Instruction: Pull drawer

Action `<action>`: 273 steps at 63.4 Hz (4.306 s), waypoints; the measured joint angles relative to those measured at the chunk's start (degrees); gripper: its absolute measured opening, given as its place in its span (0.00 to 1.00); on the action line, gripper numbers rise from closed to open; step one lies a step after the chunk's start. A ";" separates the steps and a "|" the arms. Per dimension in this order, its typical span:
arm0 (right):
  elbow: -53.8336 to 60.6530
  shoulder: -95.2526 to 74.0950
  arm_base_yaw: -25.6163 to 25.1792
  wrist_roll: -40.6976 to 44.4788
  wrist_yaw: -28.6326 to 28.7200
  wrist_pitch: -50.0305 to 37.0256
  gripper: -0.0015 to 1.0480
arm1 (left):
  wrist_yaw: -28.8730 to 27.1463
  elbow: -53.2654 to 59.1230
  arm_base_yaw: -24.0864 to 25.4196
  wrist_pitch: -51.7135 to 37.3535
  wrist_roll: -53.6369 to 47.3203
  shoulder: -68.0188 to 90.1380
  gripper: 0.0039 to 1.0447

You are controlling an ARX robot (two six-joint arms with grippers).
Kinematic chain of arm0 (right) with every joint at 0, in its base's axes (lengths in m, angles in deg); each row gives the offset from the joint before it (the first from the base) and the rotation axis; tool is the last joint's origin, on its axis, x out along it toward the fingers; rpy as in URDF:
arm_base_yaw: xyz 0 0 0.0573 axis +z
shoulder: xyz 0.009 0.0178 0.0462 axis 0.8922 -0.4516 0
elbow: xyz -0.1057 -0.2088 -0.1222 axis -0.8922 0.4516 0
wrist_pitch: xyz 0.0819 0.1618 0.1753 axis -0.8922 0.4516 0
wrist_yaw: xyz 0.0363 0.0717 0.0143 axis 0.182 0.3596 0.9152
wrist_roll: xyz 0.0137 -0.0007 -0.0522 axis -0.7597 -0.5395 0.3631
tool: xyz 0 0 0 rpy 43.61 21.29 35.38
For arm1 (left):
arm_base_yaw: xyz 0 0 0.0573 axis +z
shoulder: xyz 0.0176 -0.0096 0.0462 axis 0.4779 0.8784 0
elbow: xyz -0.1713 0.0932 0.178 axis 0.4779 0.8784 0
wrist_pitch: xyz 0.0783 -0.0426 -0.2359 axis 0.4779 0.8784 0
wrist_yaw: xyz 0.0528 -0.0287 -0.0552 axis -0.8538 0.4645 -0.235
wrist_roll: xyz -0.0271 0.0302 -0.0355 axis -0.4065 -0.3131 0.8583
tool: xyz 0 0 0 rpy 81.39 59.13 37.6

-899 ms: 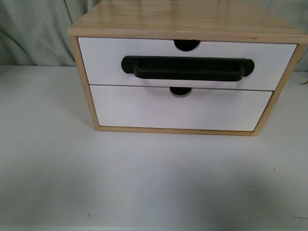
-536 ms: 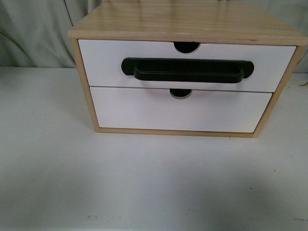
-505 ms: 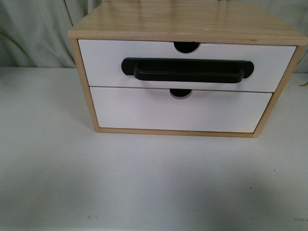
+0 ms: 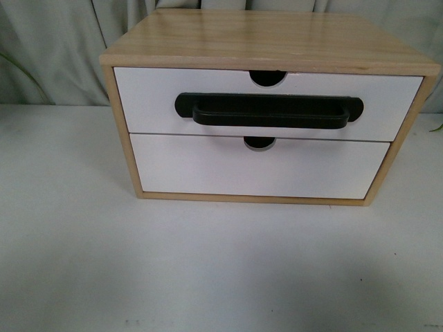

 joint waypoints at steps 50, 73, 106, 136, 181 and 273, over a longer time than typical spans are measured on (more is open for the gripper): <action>-25.07 -48.15 13.90 18.03 5.40 3.04 0.91 | 25.42 -16.28 -5.84 -20.83 -33.42 47.84 0.94; -42.51 -66.38 14.47 38.75 14.34 11.78 0.91 | 31.34 -41.77 -13.55 3.45 -66.14 71.71 0.94; -50.49 -80.00 15.65 48.70 19.02 14.80 0.91 | 16.02 -65.44 -21.14 28.68 -85.09 88.83 0.94; -52.61 -84.13 16.17 49.16 19.91 13.16 0.91 | 10.23 -72.39 -27.39 33.55 -85.59 93.64 0.94; -56.52 -89.64 18.12 45.55 20.92 9.73 0.91 | 9.35 -78.36 -27.74 35.12 -84.19 101.59 0.94; -64.04 -97.72 19.08 49.40 23.28 21.40 0.91 | 3.67 -78.23 -25.75 32.81 -88.85 106.51 0.94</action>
